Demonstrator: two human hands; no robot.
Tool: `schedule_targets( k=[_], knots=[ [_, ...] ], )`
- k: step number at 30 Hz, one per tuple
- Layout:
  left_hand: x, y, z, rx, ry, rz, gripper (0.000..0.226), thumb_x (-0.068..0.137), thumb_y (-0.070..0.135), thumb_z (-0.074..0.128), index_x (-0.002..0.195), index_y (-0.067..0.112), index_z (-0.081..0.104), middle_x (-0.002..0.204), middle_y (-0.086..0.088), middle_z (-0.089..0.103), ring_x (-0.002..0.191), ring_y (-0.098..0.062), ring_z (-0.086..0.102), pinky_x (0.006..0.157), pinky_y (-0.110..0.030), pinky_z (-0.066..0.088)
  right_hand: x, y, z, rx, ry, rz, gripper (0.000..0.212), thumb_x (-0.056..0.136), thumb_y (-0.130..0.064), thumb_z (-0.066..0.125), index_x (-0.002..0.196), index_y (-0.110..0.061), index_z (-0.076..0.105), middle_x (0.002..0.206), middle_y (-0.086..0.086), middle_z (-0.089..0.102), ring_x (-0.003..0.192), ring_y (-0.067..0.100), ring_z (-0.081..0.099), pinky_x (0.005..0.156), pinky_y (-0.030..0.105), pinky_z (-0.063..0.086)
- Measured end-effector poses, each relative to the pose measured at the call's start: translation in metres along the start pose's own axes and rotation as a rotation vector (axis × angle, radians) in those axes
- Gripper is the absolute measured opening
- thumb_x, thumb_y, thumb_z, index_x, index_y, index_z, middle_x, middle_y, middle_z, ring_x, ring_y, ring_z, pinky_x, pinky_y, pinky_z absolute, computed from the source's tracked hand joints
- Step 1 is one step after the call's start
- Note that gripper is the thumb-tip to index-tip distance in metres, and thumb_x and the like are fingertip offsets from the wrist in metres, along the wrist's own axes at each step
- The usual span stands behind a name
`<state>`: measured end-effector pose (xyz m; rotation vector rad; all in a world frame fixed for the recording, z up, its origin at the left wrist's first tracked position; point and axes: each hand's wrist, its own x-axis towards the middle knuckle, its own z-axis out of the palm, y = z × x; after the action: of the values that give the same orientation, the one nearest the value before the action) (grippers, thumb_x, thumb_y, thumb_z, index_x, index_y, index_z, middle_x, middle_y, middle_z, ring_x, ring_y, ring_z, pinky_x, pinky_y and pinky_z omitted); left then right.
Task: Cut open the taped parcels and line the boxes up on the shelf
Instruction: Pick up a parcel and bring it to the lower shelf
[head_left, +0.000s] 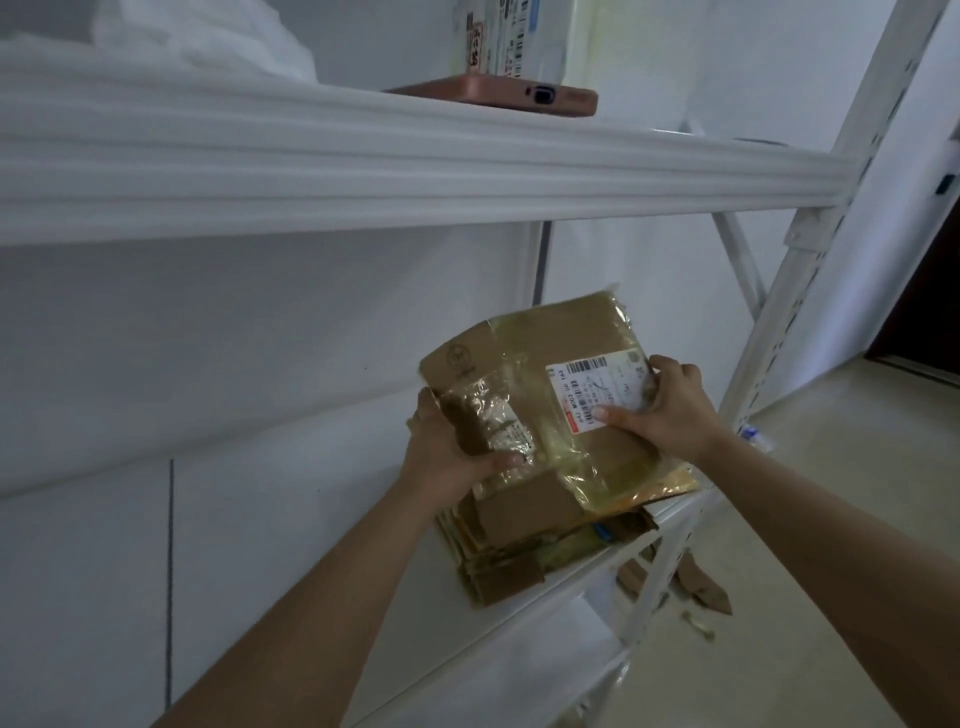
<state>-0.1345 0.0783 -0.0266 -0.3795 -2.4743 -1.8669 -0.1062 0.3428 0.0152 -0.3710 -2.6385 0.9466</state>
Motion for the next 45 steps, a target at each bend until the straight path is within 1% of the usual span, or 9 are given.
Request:
schedule_targets(
  k=[5,8,14,17,21,29,34,39,45],
  knots=[
    [0.000,0.018,-0.006,-0.100,0.074,0.010,0.099,0.053,0.034,0.096,0.130,0.029,0.034,0.125,0.005,0.053,0.121,-0.020,0.054,0.101,-0.046,0.049,-0.002,0.000,-0.016,-0.022,0.049,0.008,0.125,0.049,-0.074,0.069,0.149,-0.013,0.027,0.145,0.014,0.031,0.127,0.033,0.045,0.095,0.040,0.044],
    [-0.006,0.025,-0.016,-0.099,0.081,-0.026,0.092,0.061,0.036,0.090,0.133,0.022,0.034,0.101,0.020,0.050,0.102,-0.012,0.059,0.091,-0.038,0.053,-0.006,0.001,-0.017,0.050,0.075,0.025,0.115,0.062,-0.082,0.053,0.150,-0.013,0.027,0.141,0.014,0.047,0.107,0.025,0.057,0.079,0.033,0.047],
    [-0.036,0.012,-0.049,-0.078,0.037,-0.092,0.069,0.073,0.041,0.081,0.132,0.027,0.047,0.114,0.012,0.057,0.100,-0.003,0.058,0.075,-0.020,0.051,-0.024,-0.007,0.013,0.082,0.031,0.105,0.093,0.073,-0.087,0.033,0.132,-0.017,0.047,0.110,0.007,0.064,0.093,0.023,0.061,0.077,0.038,0.047],
    [-0.055,0.008,-0.066,-0.154,0.065,-0.125,0.059,0.081,0.048,0.071,0.132,0.034,0.045,0.119,0.002,0.062,0.105,-0.013,0.063,0.081,-0.026,0.054,-0.042,-0.017,0.037,0.069,0.024,0.055,0.075,0.079,-0.081,0.036,0.116,-0.018,0.048,0.089,-0.005,0.058,0.080,0.015,0.057,0.066,0.034,0.043],
    [-0.083,0.001,-0.098,-0.108,0.100,-0.072,0.061,0.083,0.042,0.073,0.135,0.037,0.041,0.112,0.003,0.063,0.098,-0.007,0.064,0.070,-0.015,0.052,-0.074,-0.042,0.060,0.186,0.022,0.018,0.068,0.087,-0.070,0.046,0.122,-0.011,0.046,0.101,0.005,0.065,0.088,0.021,0.064,0.074,0.042,0.054],
    [-0.155,-0.022,-0.207,-0.088,0.073,-0.017,0.056,0.083,0.025,0.076,0.129,0.033,0.044,0.116,0.002,0.064,0.100,-0.010,0.066,0.079,-0.028,0.058,-0.176,-0.125,0.101,0.402,0.067,-0.061,0.051,0.091,-0.058,0.053,0.119,-0.016,0.054,0.100,-0.001,0.070,0.094,0.020,0.069,0.081,0.044,0.056],
    [-0.214,-0.022,-0.290,-0.039,0.030,-0.089,0.013,0.096,0.057,0.045,0.101,0.062,0.055,0.098,0.028,0.068,0.082,0.014,0.063,0.064,-0.018,0.046,-0.250,-0.194,0.137,0.453,0.061,-0.077,0.048,0.097,-0.059,0.035,0.102,-0.021,0.063,0.095,-0.003,0.068,0.091,0.017,0.064,0.082,0.039,0.051],
    [-0.257,-0.010,-0.351,-0.134,0.010,-0.198,0.057,0.085,0.079,0.031,0.126,0.047,0.053,0.099,0.032,0.060,0.088,0.011,0.056,0.068,-0.030,0.047,-0.304,-0.246,0.158,0.640,0.010,0.002,0.051,0.099,-0.062,0.026,0.102,-0.030,0.066,0.096,-0.005,0.074,0.084,0.010,0.070,0.072,0.030,0.054],
    [-0.332,-0.007,-0.412,-0.251,0.046,-0.217,0.047,0.088,0.075,0.030,0.118,0.047,0.053,0.100,0.029,0.060,0.089,0.010,0.054,0.074,-0.040,0.052,-0.355,-0.304,0.176,0.700,-0.103,0.112,0.038,0.104,-0.039,0.030,0.094,-0.024,0.064,0.087,0.002,0.073,0.069,0.015,0.070,0.058,0.028,0.054]
  ],
)
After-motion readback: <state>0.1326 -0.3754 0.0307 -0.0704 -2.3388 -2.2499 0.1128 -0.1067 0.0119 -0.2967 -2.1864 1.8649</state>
